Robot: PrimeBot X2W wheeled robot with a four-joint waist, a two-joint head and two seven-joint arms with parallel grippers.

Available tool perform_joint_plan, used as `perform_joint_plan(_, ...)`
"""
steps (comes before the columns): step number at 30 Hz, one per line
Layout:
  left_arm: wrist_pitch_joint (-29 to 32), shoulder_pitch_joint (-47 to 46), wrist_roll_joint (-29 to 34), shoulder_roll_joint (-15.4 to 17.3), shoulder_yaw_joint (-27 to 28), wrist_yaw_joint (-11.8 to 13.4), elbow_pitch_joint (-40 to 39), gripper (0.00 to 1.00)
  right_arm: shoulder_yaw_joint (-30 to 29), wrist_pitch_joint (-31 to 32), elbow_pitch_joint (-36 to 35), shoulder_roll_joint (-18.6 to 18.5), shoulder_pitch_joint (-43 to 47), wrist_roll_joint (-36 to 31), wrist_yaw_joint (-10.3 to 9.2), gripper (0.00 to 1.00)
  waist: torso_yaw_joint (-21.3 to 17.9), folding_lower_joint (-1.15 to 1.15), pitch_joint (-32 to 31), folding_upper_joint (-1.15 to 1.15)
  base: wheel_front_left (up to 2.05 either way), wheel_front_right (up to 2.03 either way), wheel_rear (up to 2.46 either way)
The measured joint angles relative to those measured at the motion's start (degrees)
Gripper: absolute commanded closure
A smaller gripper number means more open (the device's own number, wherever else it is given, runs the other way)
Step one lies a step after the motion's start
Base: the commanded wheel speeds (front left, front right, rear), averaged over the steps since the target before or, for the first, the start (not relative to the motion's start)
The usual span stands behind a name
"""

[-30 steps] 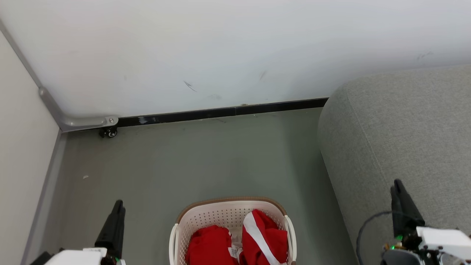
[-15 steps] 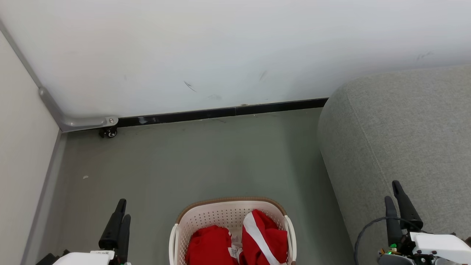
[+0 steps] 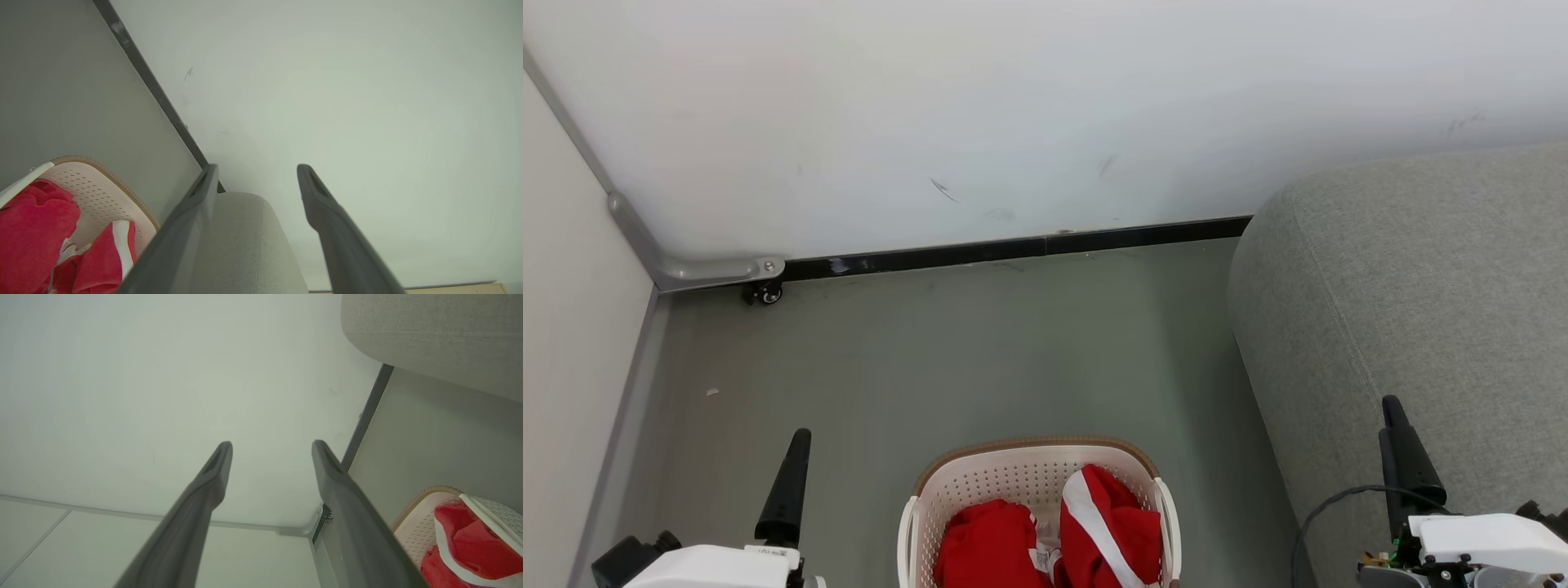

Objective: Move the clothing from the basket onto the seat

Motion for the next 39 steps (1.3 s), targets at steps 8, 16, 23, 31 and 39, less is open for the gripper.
perform_joint_plan(8, -1.77, -0.01, 8.4, 0.11, -1.33, 0.67, -1.96, 0.0, 0.36, -1.58, -0.38, -0.81, -0.03, -8.03, 0.01, 0.0, -0.04, 0.43, -0.32, 0.0, 0.0, 0.0, 0.0)
perform_joint_plan(16, -3.27, -0.01, 17.08, 0.27, -3.22, 1.8, -3.66, 0.0, 1.51, -3.16, -1.02, -0.9, -0.09, -16.71, 0.01, 0.0, -0.06, 0.61, -0.72, 0.0, 0.0, 0.0, 0.0)
perform_joint_plan(23, -4.78, -0.01, 25.8, 0.71, -5.43, 2.59, -4.98, 0.0, 2.45, -4.67, -0.91, -1.04, -0.08, -25.09, 0.01, 0.0, -0.04, 0.51, -0.99, 0.0, 0.0, 0.0, 0.0)
perform_joint_plan(31, -6.48, 0.04, 35.48, 1.71, -8.14, 3.91, -5.94, 0.0, 3.5, -5.2, -0.07, -1.02, -0.05, -34.05, 0.01, 0.0, 0.05, 0.11, -1.09, 0.0, 0.0, 0.0, 0.0)
perform_joint_plan(39, -7.82, 1.08, 44.81, 2.12, -10.46, 5.84, -6.57, 0.0, 3.68, -5.86, 0.33, -0.97, -0.03, -42.95, 0.01, 0.0, 0.13, -0.21, -1.13, 0.0, 0.0, 0.0, 0.0)
